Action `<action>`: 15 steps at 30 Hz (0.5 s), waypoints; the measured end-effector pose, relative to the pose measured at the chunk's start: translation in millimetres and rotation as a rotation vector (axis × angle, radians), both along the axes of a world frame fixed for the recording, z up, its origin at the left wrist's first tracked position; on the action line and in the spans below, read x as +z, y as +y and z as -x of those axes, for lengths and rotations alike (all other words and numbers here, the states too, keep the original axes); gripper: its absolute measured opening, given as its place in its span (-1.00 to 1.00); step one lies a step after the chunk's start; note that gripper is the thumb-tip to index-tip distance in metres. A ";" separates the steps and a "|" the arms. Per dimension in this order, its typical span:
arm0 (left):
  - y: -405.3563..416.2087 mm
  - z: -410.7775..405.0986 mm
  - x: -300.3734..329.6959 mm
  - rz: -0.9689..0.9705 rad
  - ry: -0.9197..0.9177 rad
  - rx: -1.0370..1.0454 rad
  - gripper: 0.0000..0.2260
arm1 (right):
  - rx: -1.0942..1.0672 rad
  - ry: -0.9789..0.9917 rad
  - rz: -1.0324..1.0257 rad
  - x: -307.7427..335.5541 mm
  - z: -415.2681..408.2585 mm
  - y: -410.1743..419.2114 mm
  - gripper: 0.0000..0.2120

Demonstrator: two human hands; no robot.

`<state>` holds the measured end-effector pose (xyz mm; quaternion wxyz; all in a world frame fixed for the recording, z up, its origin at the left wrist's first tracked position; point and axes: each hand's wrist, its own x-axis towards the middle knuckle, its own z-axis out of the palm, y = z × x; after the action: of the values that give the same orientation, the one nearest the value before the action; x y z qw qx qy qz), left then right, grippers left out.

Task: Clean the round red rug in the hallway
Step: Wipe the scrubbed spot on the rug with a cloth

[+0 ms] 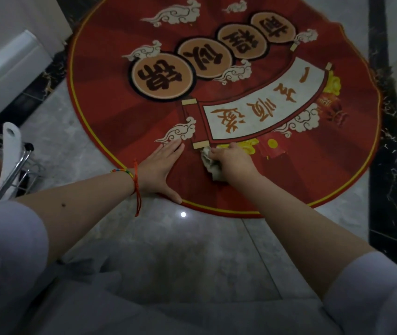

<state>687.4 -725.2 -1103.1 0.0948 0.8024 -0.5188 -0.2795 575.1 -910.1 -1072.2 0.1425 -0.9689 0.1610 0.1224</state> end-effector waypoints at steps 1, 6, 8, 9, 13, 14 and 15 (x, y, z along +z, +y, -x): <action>-0.4 0.3 0.0 0.002 0.001 0.001 0.28 | -0.005 0.014 -0.023 0.0 2.6 1.5 -0.65; 0.3 -1.1 -3.0 0.004 -0.012 -0.002 0.32 | 0.008 0.067 0.037 8.2 -7.5 2.8 -0.70; 0.3 -1.3 -3.7 0.012 -0.013 -0.004 0.30 | 0.049 0.055 0.101 0.7 -2.1 14.8 -0.71; 0.3 -1.6 -4.4 0.018 -0.012 -0.003 0.27 | 0.075 0.096 0.120 -4.7 2.2 20.9 -0.67; 1.9 -3.1 -5.8 0.024 -0.030 -0.003 0.29 | -0.037 0.213 0.011 2.9 -13.2 15.5 -0.68; 2.2 -2.6 -6.6 0.026 -0.030 0.002 0.28 | -0.043 0.224 0.024 6.8 -21.2 12.3 -0.71; 2.7 -5.8 -5.8 0.034 -0.031 0.016 0.25 | -0.051 0.238 0.034 13.1 -32.1 12.4 -0.69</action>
<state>693.1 -722.6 -1108.9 0.1024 0.8089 -0.5186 -0.2574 607.2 -897.7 -1059.1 0.1090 -0.9454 0.2034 0.2303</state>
